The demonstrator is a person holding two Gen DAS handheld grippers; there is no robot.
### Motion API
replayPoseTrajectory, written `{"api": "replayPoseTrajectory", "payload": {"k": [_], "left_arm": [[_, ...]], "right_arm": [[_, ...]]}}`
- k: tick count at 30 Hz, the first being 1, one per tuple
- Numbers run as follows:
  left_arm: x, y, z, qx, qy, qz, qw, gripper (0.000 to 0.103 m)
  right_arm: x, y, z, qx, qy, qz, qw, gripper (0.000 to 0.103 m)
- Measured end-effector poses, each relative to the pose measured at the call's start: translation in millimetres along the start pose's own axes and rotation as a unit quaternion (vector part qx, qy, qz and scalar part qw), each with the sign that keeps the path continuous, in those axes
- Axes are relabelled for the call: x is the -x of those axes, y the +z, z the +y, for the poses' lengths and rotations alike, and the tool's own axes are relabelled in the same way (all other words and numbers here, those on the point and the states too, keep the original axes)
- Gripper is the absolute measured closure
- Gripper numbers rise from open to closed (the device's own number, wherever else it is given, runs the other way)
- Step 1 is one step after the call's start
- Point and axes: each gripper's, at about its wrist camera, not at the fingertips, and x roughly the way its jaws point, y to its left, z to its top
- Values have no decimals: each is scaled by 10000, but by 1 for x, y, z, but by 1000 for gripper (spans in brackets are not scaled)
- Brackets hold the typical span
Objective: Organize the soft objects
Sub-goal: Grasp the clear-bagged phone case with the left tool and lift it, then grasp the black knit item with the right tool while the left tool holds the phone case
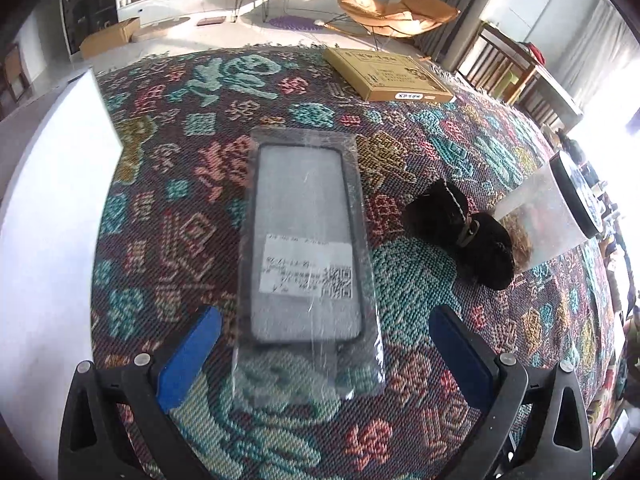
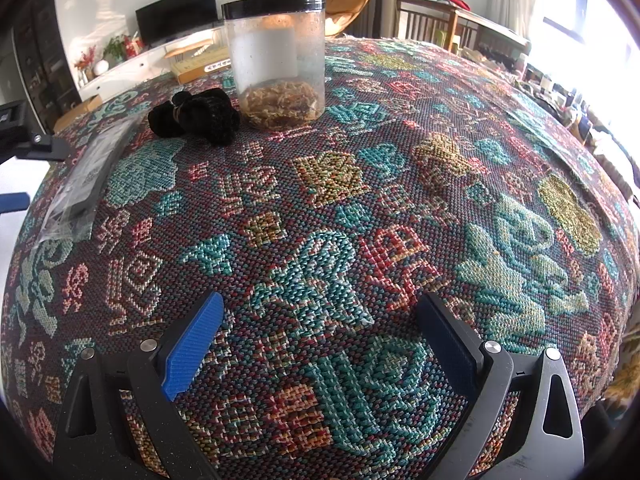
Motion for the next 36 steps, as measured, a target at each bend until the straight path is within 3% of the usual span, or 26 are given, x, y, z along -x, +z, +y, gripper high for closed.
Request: {"api": "replayPoseTrajectory", "payload": {"k": [6, 7, 10, 11, 12, 16, 21, 22, 23, 25, 27, 31, 35, 36], "left_arm": [[-54, 15, -7, -436, 903, 229, 9947, 0], [-52, 15, -7, -492, 891, 0, 9948, 0], [-49, 14, 4, -254, 893, -106, 9956, 4], [-44, 10, 5, -254, 974, -213, 9947, 21], [-37, 5, 6, -258, 995, -311, 9942, 28], [-13, -38, 12, 25, 882, -299, 9956, 28], [22, -121, 6, -230, 1025, -641, 9924, 27], [25, -129, 5, -352, 1099, -742, 9906, 24], [26, -134, 6, -450, 1167, -818, 9888, 14], [24, -139, 13, -475, 1211, -962, 9868, 2], [25, -138, 24, -190, 959, -947, 9907, 0], [24, -139, 20, -258, 1074, -962, 9892, 0], [24, -139, 22, -231, 1030, -962, 9897, 0], [24, -139, 22, -229, 1026, -964, 9898, 0]], "right_arm": [[0, 0, 0, -1, 0, 1, 10000, 4], [0, 0, 0, -1, 0, 0, 10000, 4], [0, 0, 0, -1, -2, 0, 10000, 4], [1, 0, 2, -7, -8, -1, 10000, 4], [1, 0, 2, -7, -6, 0, 10000, 4], [0, 0, 1, -7, -4, 1, 10000, 4], [2, 0, 1, -16, 17, -4, 10000, 4], [2, -1, 1, -21, 33, -7, 10000, 4], [3, 0, 1, -24, 85, -3, 10000, 4], [7, 4, -3, -81, 642, -18, 9979, 5], [11, 17, -7, -96, 1292, -134, 9915, 7], [11, 68, 8, 353, 1542, -331, 9869, 7], [-15, 98, 38, 940, 1361, -230, 9860, 7], [-22, 101, 44, 987, 1382, -201, 9853, 12]]}}
